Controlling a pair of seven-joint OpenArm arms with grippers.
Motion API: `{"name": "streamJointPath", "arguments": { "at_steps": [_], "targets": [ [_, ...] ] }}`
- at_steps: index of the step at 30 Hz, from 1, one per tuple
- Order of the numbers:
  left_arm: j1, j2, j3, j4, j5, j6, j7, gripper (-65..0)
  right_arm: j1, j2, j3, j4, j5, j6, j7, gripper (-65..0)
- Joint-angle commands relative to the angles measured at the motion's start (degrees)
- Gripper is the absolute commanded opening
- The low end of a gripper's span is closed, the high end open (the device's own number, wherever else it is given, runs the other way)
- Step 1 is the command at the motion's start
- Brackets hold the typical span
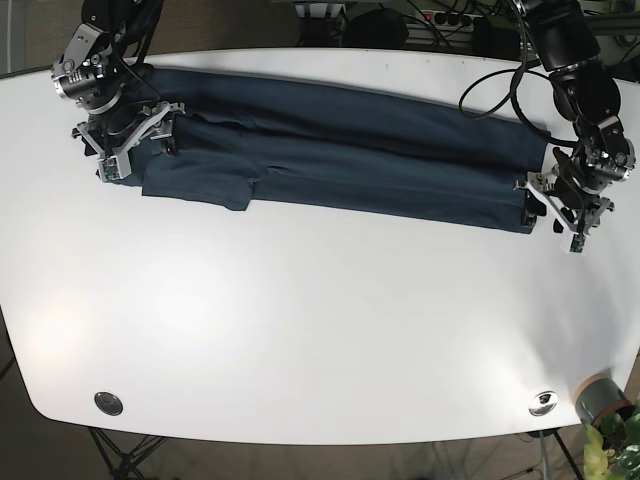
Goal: Fold the T-shirt properly
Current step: 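Fold the hem edge with both grippers over toward the collar edge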
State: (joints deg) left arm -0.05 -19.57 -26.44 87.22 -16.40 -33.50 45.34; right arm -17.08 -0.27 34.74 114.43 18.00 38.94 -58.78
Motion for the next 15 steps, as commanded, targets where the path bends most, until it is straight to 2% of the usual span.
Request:
{"name": "streamJointPath", "arguments": {
  "at_steps": [1, 5, 9, 15],
  "targets": [
    [-0.78, 0.45, 1.07, 1.26, -0.43, -0.13, -1.25, -29.7, 2.27, 1.02, -0.15, 0.69, 0.68, -0.12, 1.16, -19.8],
    [-0.87, 1.42, 5.29, 1.18, 1.77, -0.04, -1.34, -29.7, 2.88, 0.76, -0.24, -0.63, -3.80, -1.62, 1.16, -19.8],
    [-0.78, 2.91, 6.96, -0.23, 5.02, -0.13, -1.61, -29.9, 2.88, 0.58, -0.15, -3.44, -7.76, -1.62, 1.42, -19.8],
    [-0.52, 4.14, 6.96, -5.68, 5.28, -0.04, -4.42, -29.9, 3.85, 0.93, -0.15, -10.48, -9.08, -1.53, 2.74, -19.8]
  ]
}}
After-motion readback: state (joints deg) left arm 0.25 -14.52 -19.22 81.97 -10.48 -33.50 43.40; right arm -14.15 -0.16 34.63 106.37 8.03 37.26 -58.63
